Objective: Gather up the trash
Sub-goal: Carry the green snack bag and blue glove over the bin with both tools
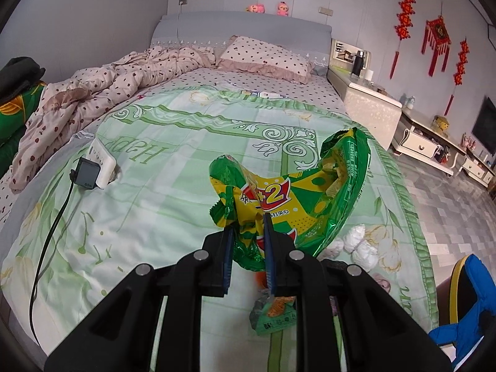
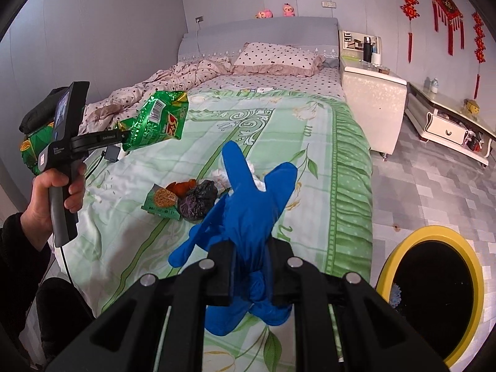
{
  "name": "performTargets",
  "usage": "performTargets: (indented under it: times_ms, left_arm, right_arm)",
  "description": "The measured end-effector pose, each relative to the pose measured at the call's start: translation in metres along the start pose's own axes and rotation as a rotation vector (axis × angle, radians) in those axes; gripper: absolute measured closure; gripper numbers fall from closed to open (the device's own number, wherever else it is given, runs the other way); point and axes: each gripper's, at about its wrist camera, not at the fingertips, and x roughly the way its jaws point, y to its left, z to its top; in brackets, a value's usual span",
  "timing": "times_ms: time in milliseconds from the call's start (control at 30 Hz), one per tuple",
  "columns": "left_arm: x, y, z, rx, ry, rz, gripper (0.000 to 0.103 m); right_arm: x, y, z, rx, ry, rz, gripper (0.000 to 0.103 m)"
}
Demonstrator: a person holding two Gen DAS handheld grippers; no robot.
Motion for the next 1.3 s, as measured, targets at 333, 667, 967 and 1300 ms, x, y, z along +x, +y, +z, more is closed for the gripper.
performTargets:
  times_ms: [333, 667, 967, 1300]
  left_arm:
    - [-0.046, -0.056, 0.001, 0.055, -0.042, -0.098, 0.087]
    - [-0.082, -0.118, -0.002, 0.108, -0.067, -0.187, 0.087]
    - [-0.111, -0.18, -0.002, 0.154, -0.089, -0.271, 0.087]
    - [-0.122, -0.254, -0.013, 0.212, -0.059, -0.368, 0.087]
  right_arm:
    - [-0.052, -0.021, 0.016, 0.041, -0.098, -0.035, 0.091]
    - [-0.101, -0.054, 0.024, 0.086, -0.184, -0.091, 0.09]
    - [-0.139, -0.091, 0.021, 0.138, -0.242, -0.153, 0.09]
    - [-0.168, -0.134, 0.009, 0.196, -0.273, -0.219, 0.09]
